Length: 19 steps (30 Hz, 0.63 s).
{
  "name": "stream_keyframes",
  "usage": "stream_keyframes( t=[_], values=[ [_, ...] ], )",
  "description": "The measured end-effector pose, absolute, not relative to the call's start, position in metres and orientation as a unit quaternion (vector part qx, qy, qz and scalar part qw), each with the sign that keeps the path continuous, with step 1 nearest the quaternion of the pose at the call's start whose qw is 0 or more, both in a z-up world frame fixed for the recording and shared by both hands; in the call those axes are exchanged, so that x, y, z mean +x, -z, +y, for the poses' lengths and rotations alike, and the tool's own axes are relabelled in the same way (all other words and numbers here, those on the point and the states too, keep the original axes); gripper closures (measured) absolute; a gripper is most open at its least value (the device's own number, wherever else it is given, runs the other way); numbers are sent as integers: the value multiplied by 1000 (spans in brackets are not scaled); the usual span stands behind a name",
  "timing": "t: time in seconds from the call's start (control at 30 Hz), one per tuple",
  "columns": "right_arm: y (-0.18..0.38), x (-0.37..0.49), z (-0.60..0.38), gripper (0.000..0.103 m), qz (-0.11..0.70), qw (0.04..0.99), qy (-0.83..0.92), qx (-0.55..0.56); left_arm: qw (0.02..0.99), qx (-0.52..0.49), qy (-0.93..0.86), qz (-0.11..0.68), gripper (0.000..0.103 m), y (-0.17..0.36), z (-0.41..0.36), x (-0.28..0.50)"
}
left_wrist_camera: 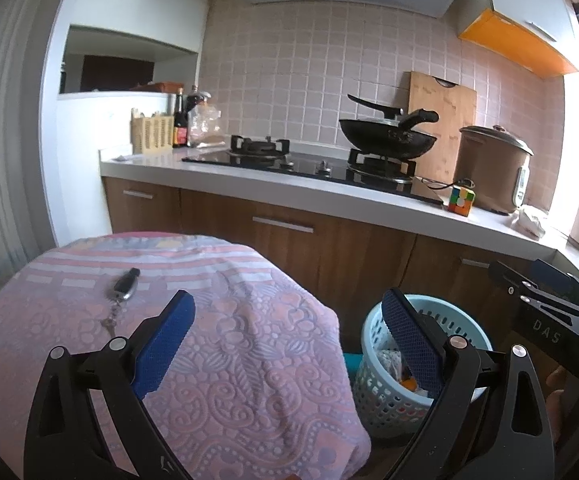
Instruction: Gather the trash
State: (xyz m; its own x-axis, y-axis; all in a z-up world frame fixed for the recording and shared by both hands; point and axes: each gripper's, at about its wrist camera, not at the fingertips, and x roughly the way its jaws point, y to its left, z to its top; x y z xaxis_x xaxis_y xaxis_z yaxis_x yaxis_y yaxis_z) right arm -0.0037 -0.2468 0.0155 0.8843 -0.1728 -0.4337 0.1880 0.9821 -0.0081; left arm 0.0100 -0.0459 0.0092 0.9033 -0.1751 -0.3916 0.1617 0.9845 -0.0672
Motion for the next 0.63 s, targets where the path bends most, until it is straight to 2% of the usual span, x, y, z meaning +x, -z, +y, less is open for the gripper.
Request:
stream_keyframes(
  t=[0.3,0.63],
  values=[
    [-19,-2,-230,31,219,972,81,6,979,1,55,196,11,-13,-36,7],
    [-16,4,-227,31,230,968,94,11,971,1,75,229,10,-1,-28,17]
  ],
)
